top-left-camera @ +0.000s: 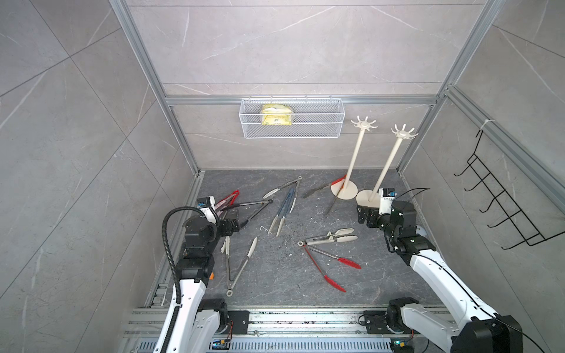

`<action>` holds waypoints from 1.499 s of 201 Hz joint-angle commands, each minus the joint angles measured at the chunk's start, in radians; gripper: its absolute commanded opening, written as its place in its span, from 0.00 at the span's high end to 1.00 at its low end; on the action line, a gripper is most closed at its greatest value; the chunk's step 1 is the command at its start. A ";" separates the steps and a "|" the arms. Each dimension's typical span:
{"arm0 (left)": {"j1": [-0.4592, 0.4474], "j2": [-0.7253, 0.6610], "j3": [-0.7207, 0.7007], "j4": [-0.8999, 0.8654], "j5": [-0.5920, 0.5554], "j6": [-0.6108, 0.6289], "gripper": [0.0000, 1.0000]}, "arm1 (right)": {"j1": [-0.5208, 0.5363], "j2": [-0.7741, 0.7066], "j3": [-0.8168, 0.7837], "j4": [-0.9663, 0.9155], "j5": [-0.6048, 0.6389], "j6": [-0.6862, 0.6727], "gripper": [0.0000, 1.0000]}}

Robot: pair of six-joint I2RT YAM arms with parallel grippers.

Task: Hang food tongs on kitchen utensil racks
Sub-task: Pick up the rack from the center of the board.

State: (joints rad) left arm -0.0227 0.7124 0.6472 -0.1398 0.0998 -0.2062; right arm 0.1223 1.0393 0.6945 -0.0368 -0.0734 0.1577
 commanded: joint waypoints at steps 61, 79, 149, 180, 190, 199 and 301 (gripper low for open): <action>-0.013 -0.011 0.054 -0.028 0.120 -0.028 0.00 | -0.001 0.132 0.105 0.115 -0.081 -0.026 0.04; -0.014 -0.011 0.052 -0.022 0.126 -0.032 0.00 | -0.001 0.160 0.118 0.135 -0.083 -0.045 0.05; -0.017 -0.053 0.036 0.005 0.202 -0.029 0.00 | -0.005 0.244 0.171 0.235 -0.108 -0.068 0.11; -0.017 -0.057 0.044 0.000 0.210 -0.031 0.00 | -0.025 0.280 0.188 0.295 -0.135 -0.042 0.14; -0.017 -0.058 0.046 -0.004 0.210 -0.031 0.00 | -0.038 0.292 0.191 0.311 -0.143 -0.030 0.14; -0.018 -0.059 0.049 -0.006 0.210 -0.030 0.00 | -0.047 0.303 0.194 0.327 -0.148 -0.018 0.15; -0.018 -0.070 0.038 -0.023 0.212 -0.029 0.00 | -0.171 0.357 0.274 0.338 -0.086 0.008 0.18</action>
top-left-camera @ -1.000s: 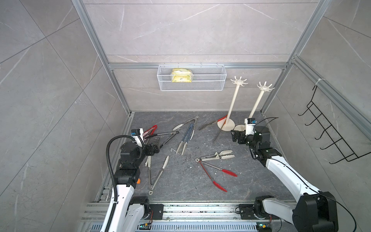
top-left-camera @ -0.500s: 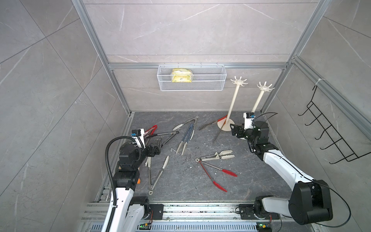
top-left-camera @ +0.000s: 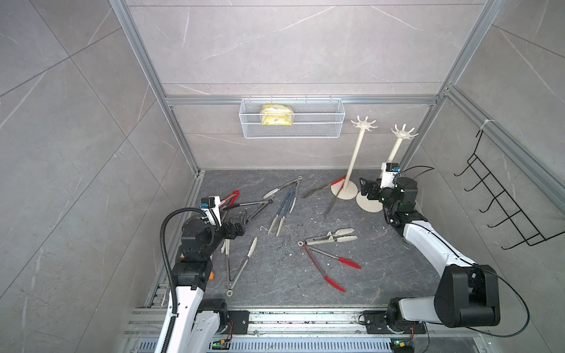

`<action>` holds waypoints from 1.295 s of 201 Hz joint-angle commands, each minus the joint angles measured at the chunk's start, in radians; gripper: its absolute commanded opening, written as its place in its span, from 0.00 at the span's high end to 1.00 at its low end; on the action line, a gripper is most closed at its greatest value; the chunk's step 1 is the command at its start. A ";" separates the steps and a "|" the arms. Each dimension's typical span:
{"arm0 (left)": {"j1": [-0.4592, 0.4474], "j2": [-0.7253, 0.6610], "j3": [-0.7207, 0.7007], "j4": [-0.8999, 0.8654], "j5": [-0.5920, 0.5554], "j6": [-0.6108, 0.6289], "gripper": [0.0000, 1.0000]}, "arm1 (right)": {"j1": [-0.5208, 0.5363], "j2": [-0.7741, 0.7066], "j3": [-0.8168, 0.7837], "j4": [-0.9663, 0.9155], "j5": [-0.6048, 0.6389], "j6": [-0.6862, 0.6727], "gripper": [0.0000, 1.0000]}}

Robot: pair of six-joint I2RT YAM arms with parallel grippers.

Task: Hang food tongs on kitchen utensil racks
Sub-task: Pick up the rack from the center of the board.

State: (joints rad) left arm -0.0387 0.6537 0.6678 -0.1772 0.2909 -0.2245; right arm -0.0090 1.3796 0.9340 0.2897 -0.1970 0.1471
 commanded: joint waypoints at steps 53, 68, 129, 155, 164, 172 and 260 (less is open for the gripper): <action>-0.003 0.006 0.016 0.026 0.025 -0.029 0.00 | -0.106 0.065 0.078 0.028 0.076 0.009 0.19; -0.003 0.014 0.019 0.031 0.025 -0.032 0.00 | -0.113 0.091 0.099 0.036 0.089 0.009 0.19; -0.003 0.020 0.019 0.030 0.011 -0.027 0.00 | -0.129 0.203 0.179 0.108 0.104 0.015 0.22; -0.004 0.022 0.016 0.027 0.009 -0.034 0.00 | -0.132 0.251 0.213 0.155 0.103 0.021 0.25; -0.003 0.022 0.015 0.027 0.008 -0.035 0.00 | -0.132 0.266 0.228 0.162 0.099 0.023 0.26; -0.004 0.021 0.014 0.027 0.009 -0.036 0.00 | -0.131 0.277 0.239 0.169 0.098 0.025 0.26; -0.004 0.006 -0.004 0.019 0.002 -0.041 0.00 | -0.132 0.344 0.310 0.177 0.105 0.011 0.36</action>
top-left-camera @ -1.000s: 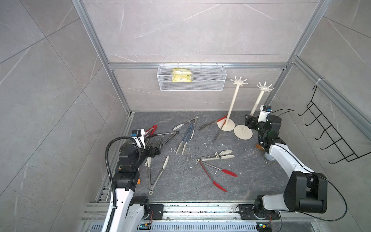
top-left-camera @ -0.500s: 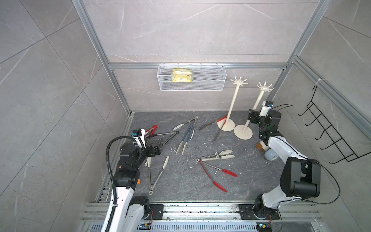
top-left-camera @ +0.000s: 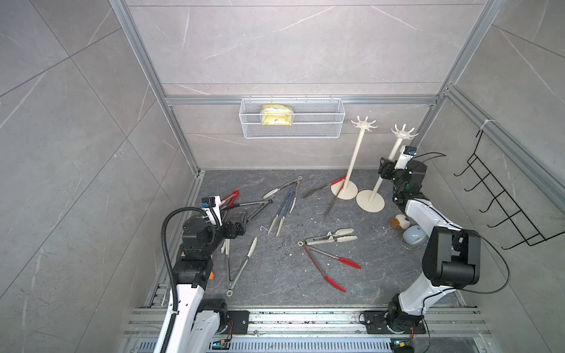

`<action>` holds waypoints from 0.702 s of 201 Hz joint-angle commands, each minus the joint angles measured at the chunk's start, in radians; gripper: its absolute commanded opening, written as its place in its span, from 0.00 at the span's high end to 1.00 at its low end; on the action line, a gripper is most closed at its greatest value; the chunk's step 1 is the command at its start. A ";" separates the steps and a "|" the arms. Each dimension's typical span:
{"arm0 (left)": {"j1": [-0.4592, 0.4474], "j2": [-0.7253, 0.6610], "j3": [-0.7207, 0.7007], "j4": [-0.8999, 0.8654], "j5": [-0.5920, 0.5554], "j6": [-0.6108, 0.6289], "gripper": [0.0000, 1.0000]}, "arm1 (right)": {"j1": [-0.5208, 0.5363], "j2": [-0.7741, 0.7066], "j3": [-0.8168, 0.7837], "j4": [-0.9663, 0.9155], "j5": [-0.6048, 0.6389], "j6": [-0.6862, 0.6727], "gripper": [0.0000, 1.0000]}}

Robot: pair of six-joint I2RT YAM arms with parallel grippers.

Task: Hang food tongs on kitchen utensil racks
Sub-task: Pick up the rack from the center of the board.

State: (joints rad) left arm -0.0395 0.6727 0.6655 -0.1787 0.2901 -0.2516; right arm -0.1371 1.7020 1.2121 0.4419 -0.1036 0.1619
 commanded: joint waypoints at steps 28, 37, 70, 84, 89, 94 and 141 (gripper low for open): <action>-0.002 -0.009 0.005 0.018 0.012 -0.023 0.00 | -0.005 0.032 0.040 0.024 0.013 -0.014 0.40; -0.004 -0.007 0.008 0.018 0.015 -0.024 0.00 | -0.003 0.037 0.045 0.024 0.012 -0.014 0.41; -0.004 -0.007 0.012 0.012 0.019 -0.021 0.00 | -0.005 0.052 0.068 0.023 0.007 -0.013 0.45; -0.005 -0.007 0.018 0.006 0.020 -0.019 0.00 | -0.006 0.057 0.078 0.019 0.010 -0.015 0.46; -0.005 -0.008 0.019 0.003 0.022 -0.020 0.00 | -0.004 0.057 0.079 0.019 0.008 -0.015 0.46; -0.005 -0.009 0.020 0.001 0.022 -0.020 0.00 | -0.004 0.059 0.081 0.018 0.006 -0.015 0.46; -0.004 -0.028 0.011 -0.013 0.016 -0.027 0.00 | -0.005 0.070 0.091 0.018 -0.005 -0.008 0.52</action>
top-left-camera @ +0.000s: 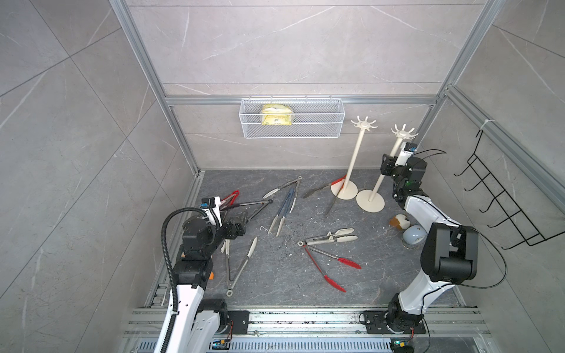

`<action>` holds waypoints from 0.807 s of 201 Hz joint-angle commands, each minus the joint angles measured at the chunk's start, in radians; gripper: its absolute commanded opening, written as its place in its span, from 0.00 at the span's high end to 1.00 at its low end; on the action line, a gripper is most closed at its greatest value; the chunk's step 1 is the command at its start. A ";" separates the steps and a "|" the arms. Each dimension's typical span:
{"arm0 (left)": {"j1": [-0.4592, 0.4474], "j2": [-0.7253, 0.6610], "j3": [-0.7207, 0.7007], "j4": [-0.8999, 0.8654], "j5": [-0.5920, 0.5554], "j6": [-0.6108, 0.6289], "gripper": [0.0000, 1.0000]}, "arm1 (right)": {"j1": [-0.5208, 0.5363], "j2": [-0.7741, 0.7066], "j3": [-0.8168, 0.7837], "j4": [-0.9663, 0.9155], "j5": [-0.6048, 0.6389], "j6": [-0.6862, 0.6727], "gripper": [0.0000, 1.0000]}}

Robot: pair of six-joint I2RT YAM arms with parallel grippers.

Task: Hang food tongs on kitchen utensil racks
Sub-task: Pick up the rack from the center of the board.

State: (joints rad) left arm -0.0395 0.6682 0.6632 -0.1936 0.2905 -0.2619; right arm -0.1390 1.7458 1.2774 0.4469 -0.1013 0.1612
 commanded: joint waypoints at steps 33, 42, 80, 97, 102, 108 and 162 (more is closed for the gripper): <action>-0.005 -0.035 0.009 -0.003 0.015 -0.019 0.00 | -0.002 0.023 0.016 0.014 -0.008 -0.010 0.57; -0.005 -0.036 0.007 -0.006 0.016 -0.017 0.00 | -0.003 0.021 0.013 0.011 -0.010 -0.011 0.60; -0.005 -0.039 0.003 -0.008 0.016 -0.016 0.00 | -0.003 0.006 0.006 0.004 -0.015 -0.026 0.67; -0.005 -0.035 0.004 -0.007 0.013 -0.019 0.00 | -0.003 0.004 0.011 0.001 -0.016 -0.029 0.69; -0.005 -0.034 0.003 -0.006 0.013 -0.021 0.00 | -0.002 0.004 0.013 0.001 -0.020 -0.029 0.71; -0.005 -0.032 0.003 -0.005 0.013 -0.023 0.00 | -0.003 0.004 0.015 0.000 -0.024 -0.029 0.72; -0.005 -0.030 0.002 -0.001 0.008 -0.041 0.00 | -0.003 -0.012 0.030 -0.024 -0.057 -0.057 0.84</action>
State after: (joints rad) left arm -0.0395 0.6411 0.6624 -0.2039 0.2905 -0.2741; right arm -0.1505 1.7523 1.2793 0.4458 -0.1108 0.0811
